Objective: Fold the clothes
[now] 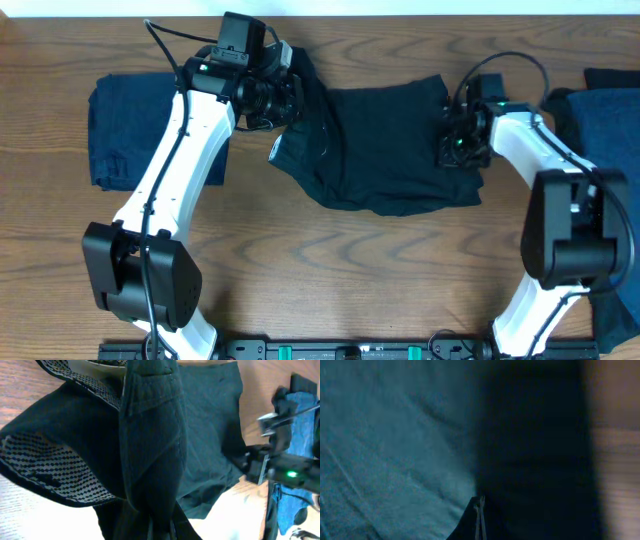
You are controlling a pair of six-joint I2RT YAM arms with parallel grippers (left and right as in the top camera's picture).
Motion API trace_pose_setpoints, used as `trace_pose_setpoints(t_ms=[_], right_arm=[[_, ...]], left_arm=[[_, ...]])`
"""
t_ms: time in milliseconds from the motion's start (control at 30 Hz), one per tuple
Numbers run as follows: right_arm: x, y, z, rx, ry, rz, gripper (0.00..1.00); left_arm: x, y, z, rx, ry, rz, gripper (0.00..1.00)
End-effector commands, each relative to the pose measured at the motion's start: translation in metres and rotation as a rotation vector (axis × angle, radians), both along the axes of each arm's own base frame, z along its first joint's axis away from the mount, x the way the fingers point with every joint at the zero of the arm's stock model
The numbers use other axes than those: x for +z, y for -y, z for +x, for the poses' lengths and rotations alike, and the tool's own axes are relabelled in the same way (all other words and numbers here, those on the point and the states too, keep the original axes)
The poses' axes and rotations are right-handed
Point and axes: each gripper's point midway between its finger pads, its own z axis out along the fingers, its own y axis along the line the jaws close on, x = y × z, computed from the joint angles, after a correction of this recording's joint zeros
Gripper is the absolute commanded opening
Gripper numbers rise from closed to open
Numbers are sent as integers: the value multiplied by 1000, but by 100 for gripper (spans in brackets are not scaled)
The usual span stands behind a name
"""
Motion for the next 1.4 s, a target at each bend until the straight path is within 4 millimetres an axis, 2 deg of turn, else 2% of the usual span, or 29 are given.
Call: trace_pose_setpoints(t_ms=[0,133,267,633,833,933,1000,1067,1167,1267,1367], right_arm=[[-8,-34,-13,17,-67,136,1],[-12,-50,-23,-50,-136,156,1],[-13,-75,-34,-46,-174,153,1],[-14,-153,-61,33,-190,149,1],[-11,-191,-64,109,-126,175,1],[-7,-203,-60,139,-89,206,1],[0,-206,-56,154,-61,219,1],[16,-204,-47,195,-2,224,1],[53,-190,-32,206,101,229,3],[83,-155,-20,135,169,162,1],[95,-113,-23,49,151,85,1]], left_arm=[[29,5,4,0,62,-49,6],[35,8,2,-18,62,-80,6],[35,2,2,-25,66,-69,6],[38,-33,0,-21,53,-27,6],[43,-49,2,-19,66,-11,6],[42,-53,2,-13,62,-7,6],[41,-54,1,-16,60,-5,6],[41,-54,0,-21,58,-3,6],[40,-54,-2,-23,51,-1,6],[40,-54,-3,-24,48,-1,6],[40,-54,-3,-24,47,-1,6]])
